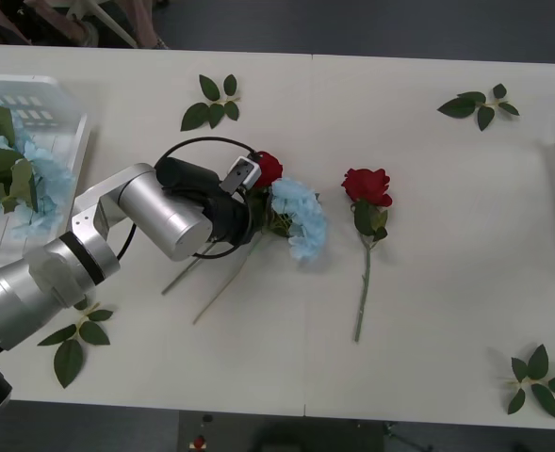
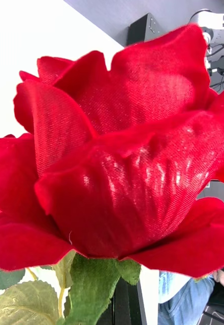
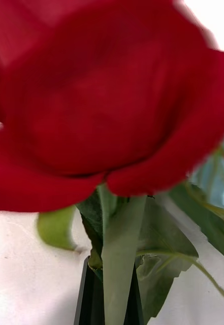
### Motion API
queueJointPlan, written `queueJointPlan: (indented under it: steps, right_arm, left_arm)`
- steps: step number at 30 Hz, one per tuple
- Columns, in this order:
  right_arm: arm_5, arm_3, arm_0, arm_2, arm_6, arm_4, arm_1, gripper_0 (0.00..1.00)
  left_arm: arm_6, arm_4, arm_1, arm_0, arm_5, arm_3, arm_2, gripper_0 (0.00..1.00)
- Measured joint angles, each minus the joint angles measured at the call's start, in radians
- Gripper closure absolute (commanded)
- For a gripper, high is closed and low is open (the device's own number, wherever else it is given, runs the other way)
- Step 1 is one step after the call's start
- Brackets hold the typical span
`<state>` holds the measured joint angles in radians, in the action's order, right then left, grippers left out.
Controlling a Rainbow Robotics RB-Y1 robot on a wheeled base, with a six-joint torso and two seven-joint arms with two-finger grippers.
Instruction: Put the red flowers into the right box and the blue flowers into the left box
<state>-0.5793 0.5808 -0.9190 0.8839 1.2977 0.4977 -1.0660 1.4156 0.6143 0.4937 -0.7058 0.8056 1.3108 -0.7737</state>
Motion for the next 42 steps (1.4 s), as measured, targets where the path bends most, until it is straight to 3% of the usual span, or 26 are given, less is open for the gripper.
queueJointPlan:
  steps: [2, 3, 6, 9, 14, 19, 22, 25, 26, 27, 28, 30, 32, 38, 42]
  right_arm:
    - [0.003, 0.000, 0.001, 0.000, 0.000, 0.000, 0.000, 1.00]
    - [0.010, -0.001, 0.001, 0.000, 0.000, 0.000, 0.000, 0.94]
    - [0.056, -0.002, 0.011, 0.000, 0.000, 0.000, 0.000, 0.56]
    - [0.103, -0.002, 0.032, 0.000, 0.000, 0.000, 0.000, 0.43]
    - [0.120, -0.002, 0.054, 0.000, 0.000, 0.023, -0.001, 0.34]
    - [0.119, 0.019, 0.055, 0.000, 0.002, 0.111, -0.005, 0.29]
    - [0.119, 0.105, 0.071, -0.003, 0.082, 0.303, -0.041, 0.29]
    - [0.086, 0.271, 0.122, -0.050, 0.314, 0.590, -0.109, 0.29]
    - [0.052, 0.339, 0.148, -0.086, 0.390, 0.683, -0.133, 0.29]
    - [0.015, 0.405, 0.180, -0.135, 0.438, 0.748, -0.154, 0.29]
    - [-0.031, 0.482, 0.220, -0.193, 0.462, 0.796, -0.173, 0.29]
    - [-0.118, 0.635, 0.315, -0.349, 0.464, 0.848, -0.198, 0.29]
    - [-0.174, 0.781, 0.432, -0.525, 0.467, 0.913, -0.207, 0.29]
    - [-0.266, 1.090, 0.739, -0.900, 0.611, 1.070, -0.184, 0.29]
    - [-0.345, 1.144, 0.835, -1.027, 0.722, 1.201, -0.110, 0.29]
  left_arm:
    - [0.000, -0.004, 0.015, 0.000, -0.005, 0.015, 0.006, 1.00]
    - [0.000, -0.003, 0.032, 0.000, -0.005, 0.033, 0.014, 1.00]
    - [0.000, 0.039, 0.109, 0.000, -0.006, 0.118, 0.065, 1.00]
    - [0.000, 0.168, 0.193, 0.001, -0.041, 0.208, 0.155, 1.00]
    - [0.000, 0.310, 0.233, 0.001, -0.065, 0.343, 0.301, 1.00]
    - [-0.001, 0.358, 0.185, 0.001, -0.177, 0.422, 0.318, 1.00]
    - [-0.001, 0.358, 0.164, 0.001, -0.198, 0.422, 0.304, 1.00]
    - [-0.001, 0.359, 0.168, 0.001, -0.198, 0.422, 0.290, 1.00]
    - [-0.001, 0.363, 0.171, 0.001, -0.198, 0.422, 0.287, 0.73]
    - [-0.001, 0.369, 0.176, 0.001, -0.198, 0.422, 0.283, 0.59]
    - [-0.001, 0.372, 0.181, 0.001, -0.198, 0.422, 0.280, 0.38]
    - [-0.003, 0.371, 0.192, 0.001, -0.198, 0.422, 0.273, 0.13]
    - [-0.011, 0.371, 0.204, 0.001, -0.198, 0.422, 0.271, 0.00]
    - [-0.018, 0.360, 0.248, 0.001, -0.198, 0.422, 0.271, 0.00]
    - [-0.018, 0.354, 0.267, 0.001, -0.198, 0.422, 0.271, 0.00]
